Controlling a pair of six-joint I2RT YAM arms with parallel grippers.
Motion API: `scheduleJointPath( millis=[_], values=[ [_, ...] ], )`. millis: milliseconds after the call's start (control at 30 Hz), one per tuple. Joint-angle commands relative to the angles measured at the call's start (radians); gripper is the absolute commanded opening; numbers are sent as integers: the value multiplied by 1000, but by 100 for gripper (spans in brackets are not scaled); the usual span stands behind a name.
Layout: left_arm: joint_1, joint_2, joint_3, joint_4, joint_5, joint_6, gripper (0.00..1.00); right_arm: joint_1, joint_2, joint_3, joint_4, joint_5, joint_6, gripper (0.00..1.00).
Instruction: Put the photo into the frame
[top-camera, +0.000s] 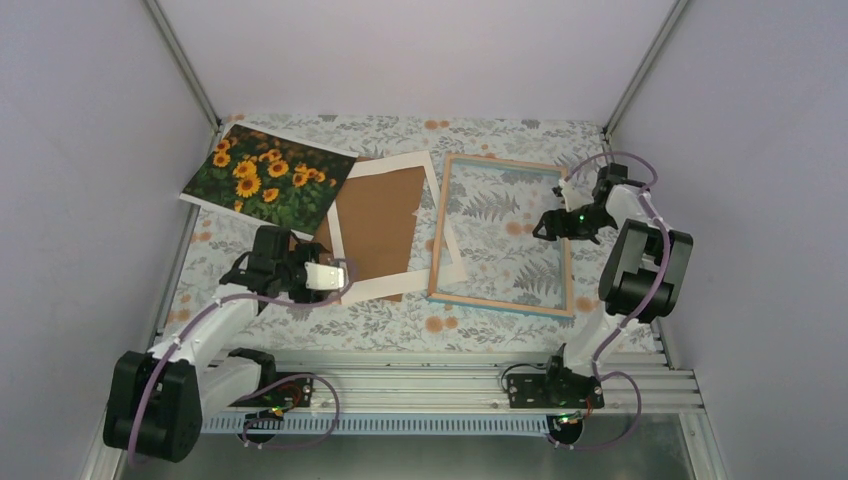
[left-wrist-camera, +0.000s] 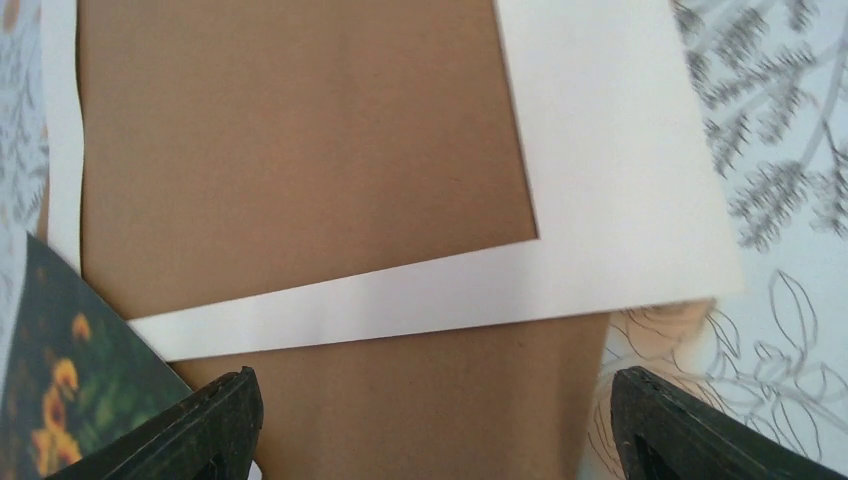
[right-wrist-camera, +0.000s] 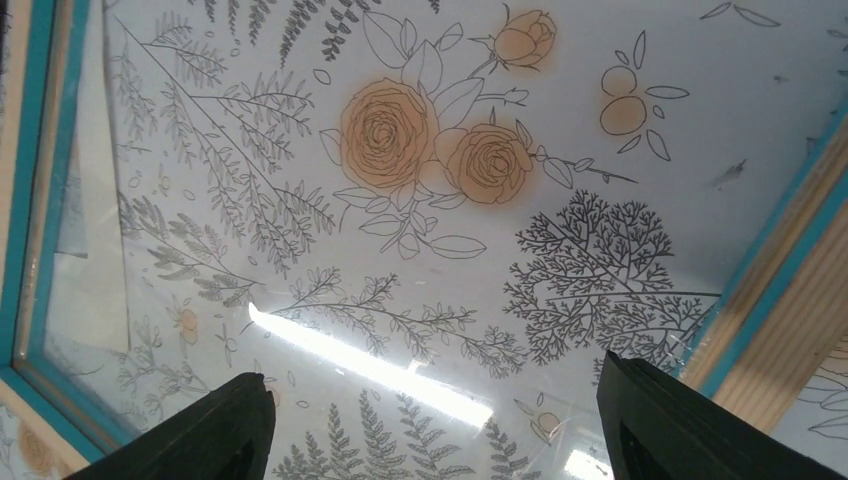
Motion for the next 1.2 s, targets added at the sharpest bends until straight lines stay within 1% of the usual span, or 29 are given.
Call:
scheduleJointPath(
  millis=[0,67,167,267,500,600,667,767,833,867,1033,1167],
  values=[
    [6,-55,-48,-23,42,302,87,6,-50,19,-19,-33,-10,80],
    [6,-77,-82,-23,46,374,87,6,-58,19,-21,-36,-8,80],
    [4,-110,-138,17,47,447,86,6,-74,15,-22,-39,0,80],
    [-21,-123,-197,96,30,474,83,6,-82,2,-16,-37,5,80],
    [-158,-121,-359,386,-70,497,75,5,-81,2,-23,-20,17,81],
    [-197,-114,-425,494,-91,517,72,5,-87,12,-30,-16,22,81],
    [-209,-114,-456,558,-96,535,68,5,-89,17,-35,-13,25,81],
    [-215,-120,-472,614,-80,533,60,5,-90,19,-37,-8,25,81],
    [-218,-121,-469,644,-65,519,53,5,-85,21,-40,-9,28,81],
    [-221,-121,-464,655,-56,511,48,5,-83,22,-42,-11,29,81],
    [-244,-112,-422,657,-34,458,29,4,-81,18,-40,-6,31,81],
    [-261,-120,-370,594,-16,430,13,5,-82,10,-33,5,31,81]
  ],
)
